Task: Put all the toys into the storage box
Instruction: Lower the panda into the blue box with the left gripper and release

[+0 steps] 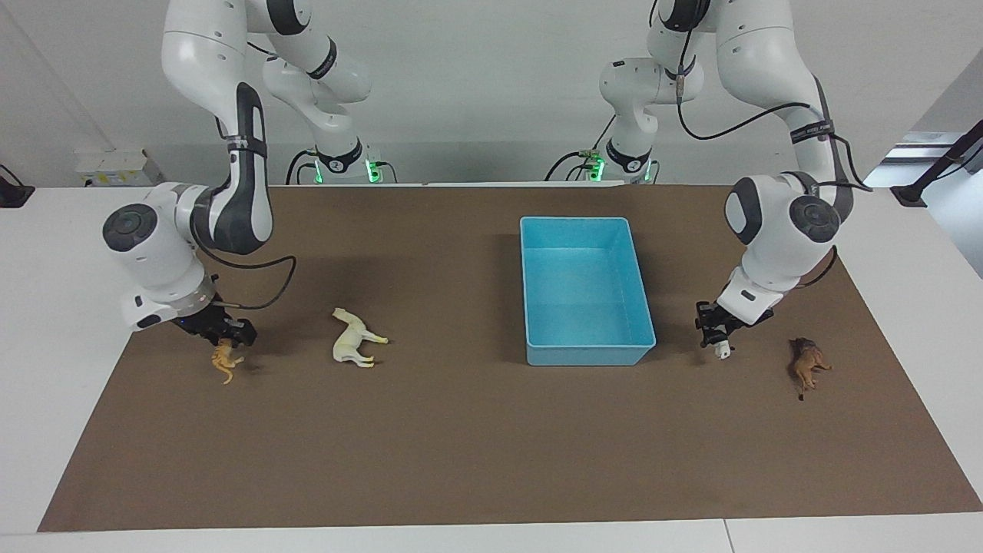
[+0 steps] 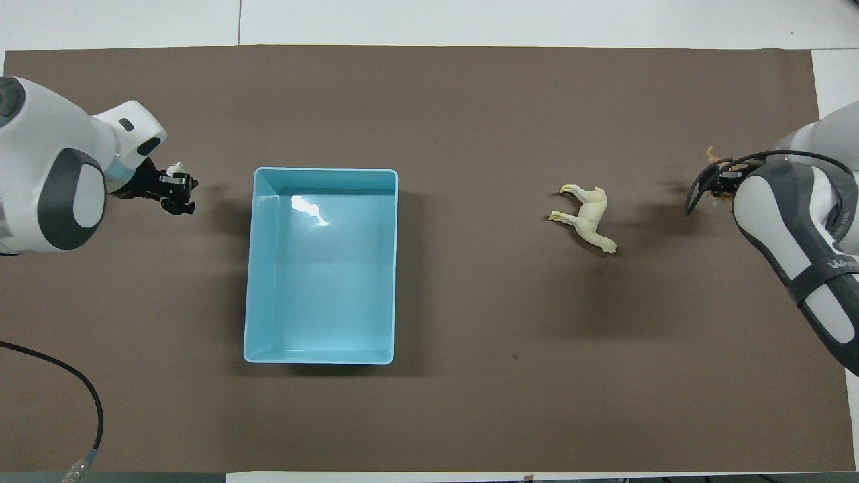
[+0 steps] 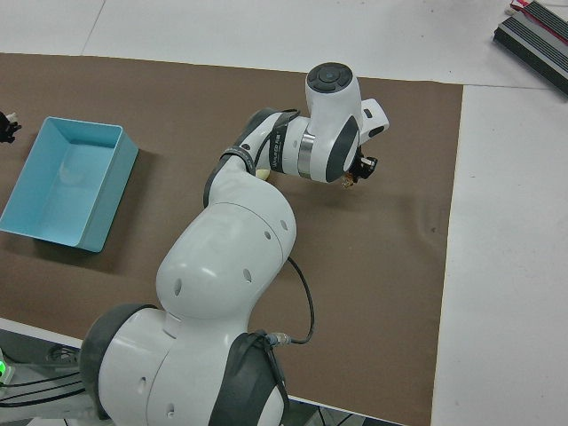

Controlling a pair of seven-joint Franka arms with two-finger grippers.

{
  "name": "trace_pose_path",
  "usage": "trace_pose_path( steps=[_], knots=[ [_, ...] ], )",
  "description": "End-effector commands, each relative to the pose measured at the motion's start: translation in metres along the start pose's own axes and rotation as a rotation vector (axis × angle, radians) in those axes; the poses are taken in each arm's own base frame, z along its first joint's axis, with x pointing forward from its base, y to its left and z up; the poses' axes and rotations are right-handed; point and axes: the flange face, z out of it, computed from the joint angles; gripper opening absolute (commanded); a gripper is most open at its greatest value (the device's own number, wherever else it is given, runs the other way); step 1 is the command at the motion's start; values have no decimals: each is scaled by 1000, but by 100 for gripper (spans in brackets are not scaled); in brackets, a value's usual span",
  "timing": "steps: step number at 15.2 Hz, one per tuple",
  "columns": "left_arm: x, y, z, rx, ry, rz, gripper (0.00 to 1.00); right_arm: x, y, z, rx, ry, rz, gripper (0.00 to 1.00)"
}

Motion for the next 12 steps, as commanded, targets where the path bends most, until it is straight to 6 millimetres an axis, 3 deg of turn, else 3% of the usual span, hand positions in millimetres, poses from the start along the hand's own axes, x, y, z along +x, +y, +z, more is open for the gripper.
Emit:
trace_pose_path(
  steps=[1,4,6,7,8,12],
  knots=[
    [-18,41,-60,-2,-14,-32,0,-7,-17,-60,-1,-15,-27,0],
    [-43,139,-78,27,-46,-71,0,-12,-33,-125,-3,-62,-45,0],
    [-59,178,-74,44,-69,-97,0,-25,-46,-162,6,-73,-64,0],
    [-64,187,-71,50,-72,-82,32,-33,-53,-175,9,-68,-76,0],
    [-65,187,-71,51,-77,-64,99,-41,-59,-189,12,-54,-63,0],
    [-63,170,-68,51,-94,-24,100,-64,-117,-208,11,-47,4,0]
  ],
)
